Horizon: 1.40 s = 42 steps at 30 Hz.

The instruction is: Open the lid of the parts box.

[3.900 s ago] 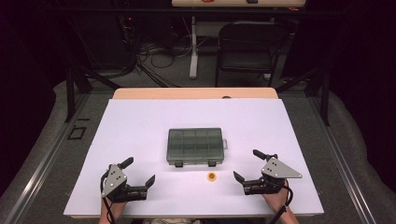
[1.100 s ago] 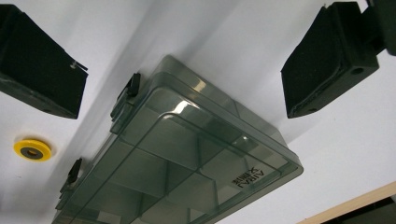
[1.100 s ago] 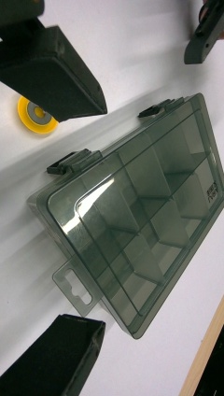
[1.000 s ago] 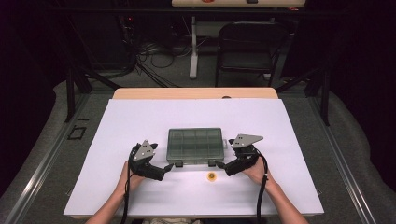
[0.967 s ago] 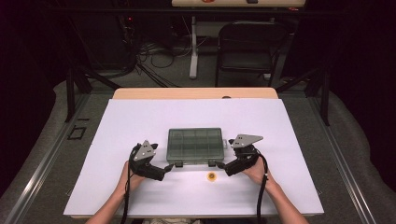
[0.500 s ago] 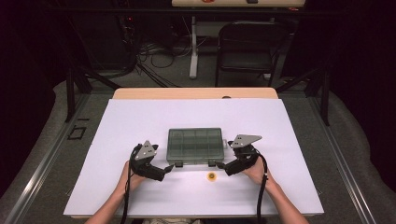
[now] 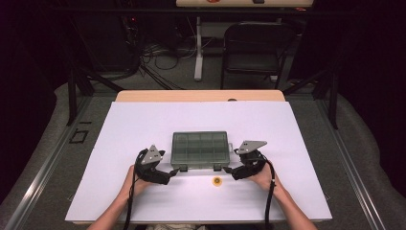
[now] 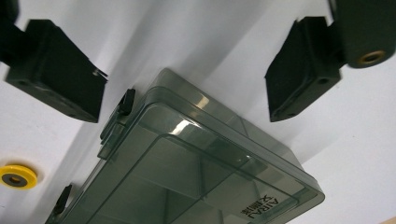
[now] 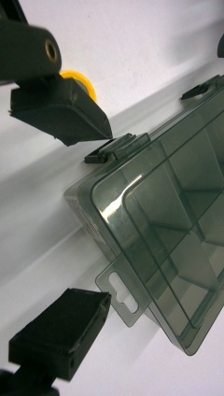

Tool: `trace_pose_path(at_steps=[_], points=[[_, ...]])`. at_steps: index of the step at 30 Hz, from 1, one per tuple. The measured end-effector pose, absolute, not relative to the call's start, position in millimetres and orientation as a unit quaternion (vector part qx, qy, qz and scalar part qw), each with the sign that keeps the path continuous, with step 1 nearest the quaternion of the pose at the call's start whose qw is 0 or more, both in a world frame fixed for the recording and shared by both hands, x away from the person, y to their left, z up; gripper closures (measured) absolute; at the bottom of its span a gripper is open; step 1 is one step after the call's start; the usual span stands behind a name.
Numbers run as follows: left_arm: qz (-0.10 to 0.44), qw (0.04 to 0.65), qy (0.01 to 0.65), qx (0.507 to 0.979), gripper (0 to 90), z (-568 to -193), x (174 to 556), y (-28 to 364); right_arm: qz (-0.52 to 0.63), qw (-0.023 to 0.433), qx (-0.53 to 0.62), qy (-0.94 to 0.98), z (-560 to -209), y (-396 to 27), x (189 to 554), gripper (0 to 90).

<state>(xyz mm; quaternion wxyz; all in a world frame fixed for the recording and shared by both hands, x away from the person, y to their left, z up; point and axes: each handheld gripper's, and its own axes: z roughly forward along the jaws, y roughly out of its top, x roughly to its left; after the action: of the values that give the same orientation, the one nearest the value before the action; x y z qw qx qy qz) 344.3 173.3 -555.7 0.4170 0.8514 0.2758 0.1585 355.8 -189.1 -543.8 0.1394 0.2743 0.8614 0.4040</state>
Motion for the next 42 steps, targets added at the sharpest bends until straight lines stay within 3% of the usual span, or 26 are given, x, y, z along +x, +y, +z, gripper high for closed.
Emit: trace_pose_path(at_steps=[11,23,42], points=[[0.156,0.417,0.276,0.852,17.7,-557.7,344.4,172.2,0.394,0.139,0.266,0.869,-545.1,-184.1,353.6,28.4],[0.153,0.412,0.268,0.858,35.3,-560.5,343.9,171.7,0.386,0.143,0.265,0.872,-546.1,-181.3,352.8,39.2],[0.156,0.42,0.265,0.854,42.5,-564.2,343.7,171.0,0.382,0.153,0.263,0.873,-547.6,-179.6,351.1,43.8]])
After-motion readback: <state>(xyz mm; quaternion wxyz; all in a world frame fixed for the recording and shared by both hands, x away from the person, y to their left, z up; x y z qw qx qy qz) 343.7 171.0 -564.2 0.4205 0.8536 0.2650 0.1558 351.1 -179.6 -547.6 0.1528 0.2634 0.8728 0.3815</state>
